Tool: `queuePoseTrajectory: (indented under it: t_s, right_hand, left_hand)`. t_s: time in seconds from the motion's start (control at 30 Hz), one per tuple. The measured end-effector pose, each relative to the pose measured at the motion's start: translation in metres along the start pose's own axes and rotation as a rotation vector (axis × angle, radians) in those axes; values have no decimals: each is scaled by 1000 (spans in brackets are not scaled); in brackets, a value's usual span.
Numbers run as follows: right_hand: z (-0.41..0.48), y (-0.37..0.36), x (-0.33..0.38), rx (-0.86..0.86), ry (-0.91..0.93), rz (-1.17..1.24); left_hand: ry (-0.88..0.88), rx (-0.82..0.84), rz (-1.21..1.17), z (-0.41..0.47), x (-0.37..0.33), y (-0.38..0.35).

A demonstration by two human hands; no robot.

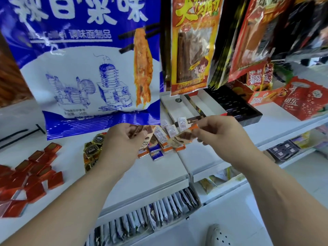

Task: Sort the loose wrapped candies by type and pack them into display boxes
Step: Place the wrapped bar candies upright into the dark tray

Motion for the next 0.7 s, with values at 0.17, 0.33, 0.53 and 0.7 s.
queuePoseTrajectory:
  t_s: [0.17,0.33,0.53,0.7]
  right_hand:
    - [-2,6,-7,127,-1,259]
    - [1,23,-13,23,-53,441]
    - [4,54,-28,-81,-129,491]
    - [5,77,-39,-137,-153,541]
  left_hand:
    - [12,138,-197,-15,-20,-25]
    - [35,271,-263,-20,-46,-65]
    - [2,343,-372,-20,-70,-115]
    - [-4,422,-401,-18,-84,-149]
Point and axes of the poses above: each hand's wrist, its own z-axis towards the middle knuckle, its own y-axis out of the back of the hand, x = y × z, the point moved 1 cm from there along z, towards the middle knuckle, and after that the axes turned 2 degrees about -z, right-handed, at the moved point
